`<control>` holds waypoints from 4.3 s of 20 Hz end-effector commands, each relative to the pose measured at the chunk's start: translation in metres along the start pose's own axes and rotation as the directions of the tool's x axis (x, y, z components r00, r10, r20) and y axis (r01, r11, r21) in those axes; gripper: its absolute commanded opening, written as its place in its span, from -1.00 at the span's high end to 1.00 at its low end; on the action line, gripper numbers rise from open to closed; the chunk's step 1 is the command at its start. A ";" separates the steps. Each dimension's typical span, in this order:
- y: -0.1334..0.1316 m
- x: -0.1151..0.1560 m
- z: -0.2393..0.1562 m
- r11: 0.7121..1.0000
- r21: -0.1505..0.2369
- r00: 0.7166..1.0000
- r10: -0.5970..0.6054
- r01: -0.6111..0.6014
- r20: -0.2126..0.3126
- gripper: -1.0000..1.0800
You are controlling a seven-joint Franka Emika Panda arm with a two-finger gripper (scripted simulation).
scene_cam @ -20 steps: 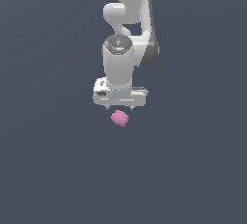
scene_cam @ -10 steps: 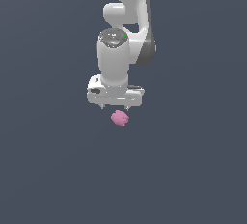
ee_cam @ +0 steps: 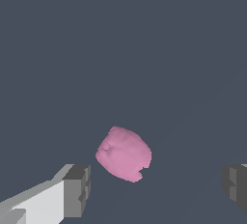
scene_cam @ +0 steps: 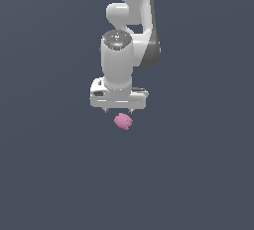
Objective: Pick up the object and move it to a goal position.
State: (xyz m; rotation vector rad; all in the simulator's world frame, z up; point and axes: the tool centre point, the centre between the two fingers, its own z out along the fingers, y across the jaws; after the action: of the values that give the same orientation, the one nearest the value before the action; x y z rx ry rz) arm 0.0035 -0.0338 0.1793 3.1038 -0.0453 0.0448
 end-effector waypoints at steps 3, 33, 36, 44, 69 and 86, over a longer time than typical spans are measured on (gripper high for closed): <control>-0.001 -0.002 0.005 0.999 0.001 0.999 -0.047 0.047 0.002 -0.92; -0.013 -0.032 0.068 0.708 0.035 0.708 -0.706 0.706 0.000 -0.92; -0.014 -0.035 0.074 0.660 0.039 0.661 -0.751 0.750 -0.004 -0.92; -0.017 -0.040 0.082 0.572 0.044 0.573 -0.820 0.819 -0.012 -0.92; -0.020 -0.043 0.134 0.551 0.045 0.552 -0.834 0.833 -0.014 -0.92; -0.017 -0.041 0.122 0.552 0.040 0.553 -0.833 0.833 -0.017 1.00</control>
State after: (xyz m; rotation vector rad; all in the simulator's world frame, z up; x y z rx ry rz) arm -0.0336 -0.0197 0.0519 2.7869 1.4449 0.0049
